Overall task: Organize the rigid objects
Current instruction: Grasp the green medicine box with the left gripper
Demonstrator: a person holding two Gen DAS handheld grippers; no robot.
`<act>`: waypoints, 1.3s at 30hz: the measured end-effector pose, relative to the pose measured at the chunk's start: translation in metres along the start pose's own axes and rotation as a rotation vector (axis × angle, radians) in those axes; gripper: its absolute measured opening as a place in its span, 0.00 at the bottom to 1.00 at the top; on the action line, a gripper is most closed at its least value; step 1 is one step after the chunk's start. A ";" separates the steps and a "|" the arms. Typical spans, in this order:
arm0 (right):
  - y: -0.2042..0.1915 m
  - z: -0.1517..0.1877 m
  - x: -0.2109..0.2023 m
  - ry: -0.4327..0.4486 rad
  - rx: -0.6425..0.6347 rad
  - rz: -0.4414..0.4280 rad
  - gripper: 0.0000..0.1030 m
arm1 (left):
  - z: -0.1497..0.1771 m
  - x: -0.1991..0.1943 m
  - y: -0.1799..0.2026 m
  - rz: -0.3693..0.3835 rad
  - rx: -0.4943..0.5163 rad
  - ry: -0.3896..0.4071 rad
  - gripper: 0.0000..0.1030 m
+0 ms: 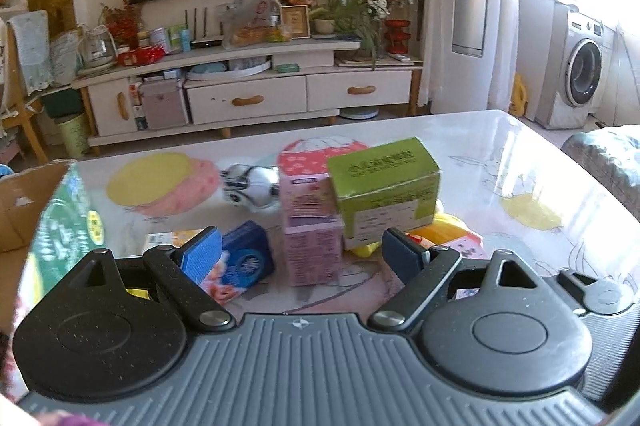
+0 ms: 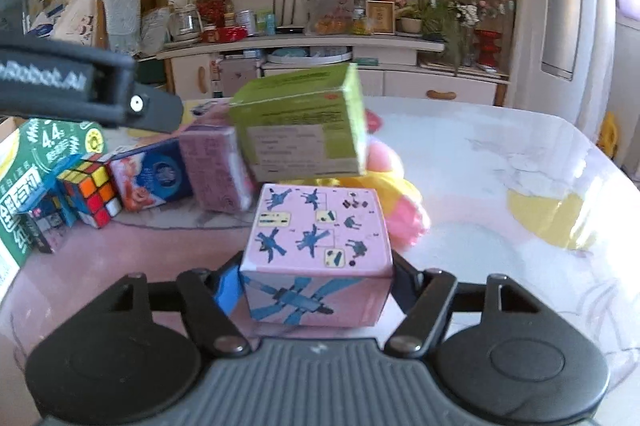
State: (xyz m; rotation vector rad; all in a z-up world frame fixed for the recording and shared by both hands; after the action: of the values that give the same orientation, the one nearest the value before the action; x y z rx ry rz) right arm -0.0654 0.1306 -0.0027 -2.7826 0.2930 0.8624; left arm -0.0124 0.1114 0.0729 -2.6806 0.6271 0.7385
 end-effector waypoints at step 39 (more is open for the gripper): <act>0.074 -0.005 -0.007 0.013 0.072 0.089 0.70 | -0.040 0.094 0.057 -0.049 -0.089 0.126 1.00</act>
State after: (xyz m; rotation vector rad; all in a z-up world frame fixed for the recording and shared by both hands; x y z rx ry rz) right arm -0.0872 0.0590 -0.0057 -2.7275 0.4444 0.8372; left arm 0.0496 0.0156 0.0461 -2.8305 0.5684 0.6019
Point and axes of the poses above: each gripper's, at about its wrist camera, not at the fingertips, and x roughly the way its jaws point, y to its right, z to its underside, the point moved 8 cm from there along x, roughly the way its jaws point, and after that the axes turned 7 degrees about x, right-handed, at the moved point
